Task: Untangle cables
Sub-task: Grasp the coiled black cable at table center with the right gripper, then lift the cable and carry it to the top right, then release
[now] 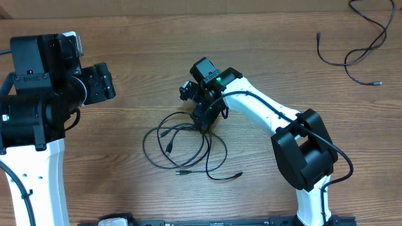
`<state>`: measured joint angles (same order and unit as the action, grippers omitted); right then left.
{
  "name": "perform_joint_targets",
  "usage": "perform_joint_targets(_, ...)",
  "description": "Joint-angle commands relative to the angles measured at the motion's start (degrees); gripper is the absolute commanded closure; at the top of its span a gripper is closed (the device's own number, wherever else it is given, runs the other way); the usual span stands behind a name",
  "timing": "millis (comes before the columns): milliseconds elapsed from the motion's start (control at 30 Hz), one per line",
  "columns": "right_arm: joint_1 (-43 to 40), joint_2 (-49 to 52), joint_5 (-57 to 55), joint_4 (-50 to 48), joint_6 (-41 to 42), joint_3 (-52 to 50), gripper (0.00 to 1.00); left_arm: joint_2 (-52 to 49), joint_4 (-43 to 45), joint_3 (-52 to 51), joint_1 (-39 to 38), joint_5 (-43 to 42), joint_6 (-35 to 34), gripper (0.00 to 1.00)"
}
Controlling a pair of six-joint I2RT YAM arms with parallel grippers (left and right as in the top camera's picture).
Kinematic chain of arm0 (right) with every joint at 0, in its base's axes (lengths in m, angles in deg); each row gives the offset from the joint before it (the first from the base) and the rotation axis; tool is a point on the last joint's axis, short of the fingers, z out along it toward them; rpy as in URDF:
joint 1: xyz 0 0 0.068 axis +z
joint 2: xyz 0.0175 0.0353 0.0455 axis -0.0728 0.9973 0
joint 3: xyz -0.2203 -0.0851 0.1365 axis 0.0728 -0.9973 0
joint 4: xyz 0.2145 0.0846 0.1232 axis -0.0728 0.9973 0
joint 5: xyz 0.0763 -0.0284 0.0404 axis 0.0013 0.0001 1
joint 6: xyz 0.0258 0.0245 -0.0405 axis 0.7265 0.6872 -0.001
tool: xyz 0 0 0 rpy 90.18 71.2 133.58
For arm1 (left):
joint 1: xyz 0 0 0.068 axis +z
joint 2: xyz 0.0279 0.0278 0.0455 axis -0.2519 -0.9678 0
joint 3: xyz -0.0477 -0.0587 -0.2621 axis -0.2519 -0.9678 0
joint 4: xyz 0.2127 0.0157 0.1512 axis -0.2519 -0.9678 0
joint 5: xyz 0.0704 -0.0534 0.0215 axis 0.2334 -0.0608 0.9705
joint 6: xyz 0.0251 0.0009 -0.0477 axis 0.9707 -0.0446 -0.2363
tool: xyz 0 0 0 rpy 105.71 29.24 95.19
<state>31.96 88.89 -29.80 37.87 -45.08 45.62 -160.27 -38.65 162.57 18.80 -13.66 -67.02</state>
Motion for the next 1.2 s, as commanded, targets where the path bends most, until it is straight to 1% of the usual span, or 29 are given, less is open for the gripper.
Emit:
perform_joint_targets(0, -0.04, -0.85, 2.36, -0.94, 0.46, -0.04, 0.35, 0.63, -0.17, 1.25, -0.26, 1.01, 1.27, 0.24)
perform_joint_targets(200, -0.04, -0.63, 8.76, -4.70, 2.73, -0.63, 0.35, 0.63, -0.79, 1.25, -0.26, 1.01, 1.27, 0.24)
perform_joint_targets(300, -0.04, -0.42, 8.92, -9.73, 4.11, -3.17, 0.40, 0.63, -0.90, 1.25, -0.26, 1.01, 1.27, 0.24)
perform_joint_targets(367, -0.04, -0.42, 8.92, -11.98, 4.07, -5.33, 0.90, 0.63, -1.16, 1.25, -0.26, 1.01, 1.27, 0.24)
perform_joint_targets(400, -0.04, -0.42, 8.92, -12.22, 4.07, -5.81, 0.96, 0.63, -1.31, 1.25, -0.26, 1.03, 1.29, 0.24)
perform_joint_targets(567, -0.04, -1.16, 9.62, -10.75, 4.04, -4.61, 0.96, 0.61, -1.53, 1.25, -0.26, 2.38, 1.27, 0.23)
perform_joint_targets(633, -0.09, -2.73, 9.73, -9.16, 4.55, -1.77, 0.96, 0.61, -1.55, 1.25, -0.26, 2.84, 1.27, 0.23)
perform_joint_targets(700, -0.37, -5.35, 9.51, -7.58, 6.75, 2.67, 0.96, 0.61, -1.62, 1.25, -0.26, 2.82, 1.27, 0.23)
perform_joint_targets(767, -0.87, -8.48, 8.85, -5.40, 9.97, 9.03, 0.96, 0.61, -1.68, 1.25, -0.26, 2.82, 1.27, 0.23)
perform_joint_targets(867, -1.84, -12.85, 7.08, -1.36, 15.56, 22.21, 0.96, 0.61, -2.01, 1.25, -0.26, 2.86, 1.27, 0.23)
perform_joint_targets(1033, -3.89, -15.82, 6.62, 4.22, 18.53, 44.72, 0.96, 0.61, -2.38, 1.22, -0.26, 2.91, 1.27, 0.23)
perform_joint_targets(1167, -6.51, -16.22, 6.67, 5.05, 18.64, 59.93, 0.96, 0.61, -2.32, 1.22, -0.26, 3.10, 1.27, 0.23)
